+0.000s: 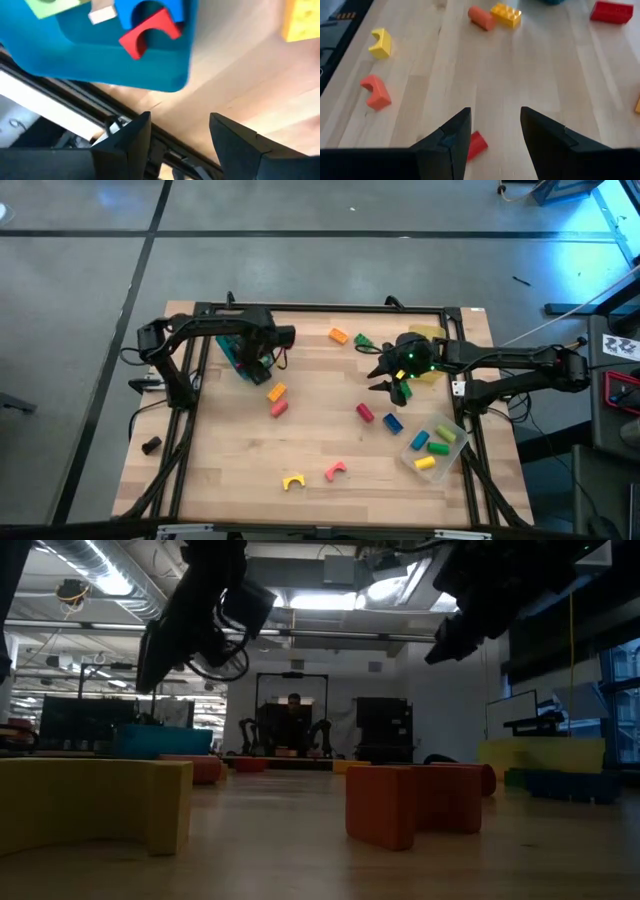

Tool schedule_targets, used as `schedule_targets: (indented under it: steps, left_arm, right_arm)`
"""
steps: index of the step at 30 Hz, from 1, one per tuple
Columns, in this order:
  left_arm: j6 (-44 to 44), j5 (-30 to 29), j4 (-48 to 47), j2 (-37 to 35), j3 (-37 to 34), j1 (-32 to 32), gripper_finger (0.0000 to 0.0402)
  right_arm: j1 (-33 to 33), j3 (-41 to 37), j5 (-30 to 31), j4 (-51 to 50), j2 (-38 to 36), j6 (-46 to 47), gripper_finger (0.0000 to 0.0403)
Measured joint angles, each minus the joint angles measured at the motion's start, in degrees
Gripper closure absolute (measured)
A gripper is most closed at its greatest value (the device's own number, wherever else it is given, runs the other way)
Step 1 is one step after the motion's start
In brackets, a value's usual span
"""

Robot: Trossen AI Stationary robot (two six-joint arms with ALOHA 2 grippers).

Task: Sort blocks by size
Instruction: Put the orange cylindrical block into the transparent bin

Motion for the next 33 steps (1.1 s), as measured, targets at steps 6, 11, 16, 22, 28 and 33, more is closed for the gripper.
schedule_targets:
  steps: [6, 11, 16, 22, 28, 33]
  left_arm:
    - [-5.56, 0.07, 2.15, -0.37, 0.66, -7.0, 0.0215]
    - [-8.99, 0.19, 11.77, -0.39, 0.3, -13.81, 0.0215]
    - [-12.22, 0.22, 22.29, -0.17, -1.36, -19.54, 0.0215]
    - [-22.75, 0.24, 28.51, -0.15, -5.28, -23.47, 0.0215]
    - [-28.71, 0.22, 31.16, -0.06, -9.9, -25.33, 0.0215]
    - [-28.62, 0.22, 37.93, -0.06, -12.8, -26.38, 0.0214]
  right_arm:
    - [-0.02, 0.0, 0.04, -3.1, -0.02, 0.0, 0.023]
    - [0.0, 0.0, 2.47, -3.98, -0.02, -0.02, 0.023]
    - [-0.02, 0.0, 5.1, -4.8, -0.02, 0.0, 0.023]
    - [0.0, 0.0, 5.22, -4.94, 0.0, 0.0, 0.023]
    - [0.0, 0.0, 5.2, -4.91, 0.0, 0.0, 0.023]
    - [0.0, 0.0, 5.19, -4.9, 0.0, 0.0, 0.023]
